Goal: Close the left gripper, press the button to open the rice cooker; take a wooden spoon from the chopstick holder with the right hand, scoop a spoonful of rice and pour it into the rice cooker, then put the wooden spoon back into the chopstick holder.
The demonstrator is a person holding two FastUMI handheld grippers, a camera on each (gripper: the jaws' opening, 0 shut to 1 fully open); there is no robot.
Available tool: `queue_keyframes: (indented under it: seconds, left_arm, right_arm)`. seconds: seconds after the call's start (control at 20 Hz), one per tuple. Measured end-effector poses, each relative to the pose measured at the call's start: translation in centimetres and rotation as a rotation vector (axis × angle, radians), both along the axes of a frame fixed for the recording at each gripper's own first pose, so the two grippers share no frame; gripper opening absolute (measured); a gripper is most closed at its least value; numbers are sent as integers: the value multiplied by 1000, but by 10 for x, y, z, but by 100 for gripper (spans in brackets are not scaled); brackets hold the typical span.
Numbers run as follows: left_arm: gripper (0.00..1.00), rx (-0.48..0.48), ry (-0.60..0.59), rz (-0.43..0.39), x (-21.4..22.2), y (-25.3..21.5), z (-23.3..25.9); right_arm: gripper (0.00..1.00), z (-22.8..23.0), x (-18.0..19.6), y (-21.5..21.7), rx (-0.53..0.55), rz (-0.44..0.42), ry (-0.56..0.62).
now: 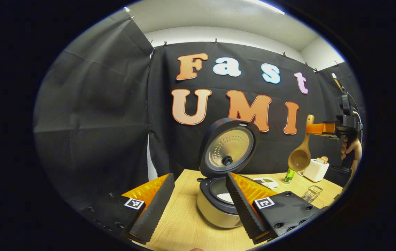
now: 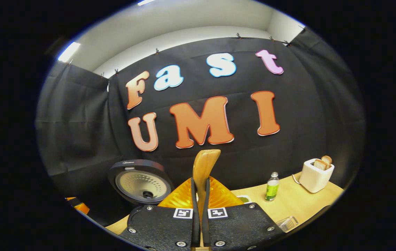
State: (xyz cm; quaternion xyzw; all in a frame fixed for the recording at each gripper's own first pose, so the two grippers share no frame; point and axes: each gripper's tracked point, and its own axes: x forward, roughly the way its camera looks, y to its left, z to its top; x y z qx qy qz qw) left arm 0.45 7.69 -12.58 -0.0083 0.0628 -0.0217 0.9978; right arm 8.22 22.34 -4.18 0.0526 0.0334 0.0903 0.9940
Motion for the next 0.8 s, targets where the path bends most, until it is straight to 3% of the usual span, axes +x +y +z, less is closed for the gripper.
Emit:
queue_keyframes:
  seconds: [0.4,0.8]
  left_arm:
    - [96,19,-8,-12,5,-24,5]
    - [99,1,-3,6,8,-31,7]
  right_arm:
    - [2,-46,-17,-147,92,-202,51]
    - [1,-101,-23,-216,131,-307,69]
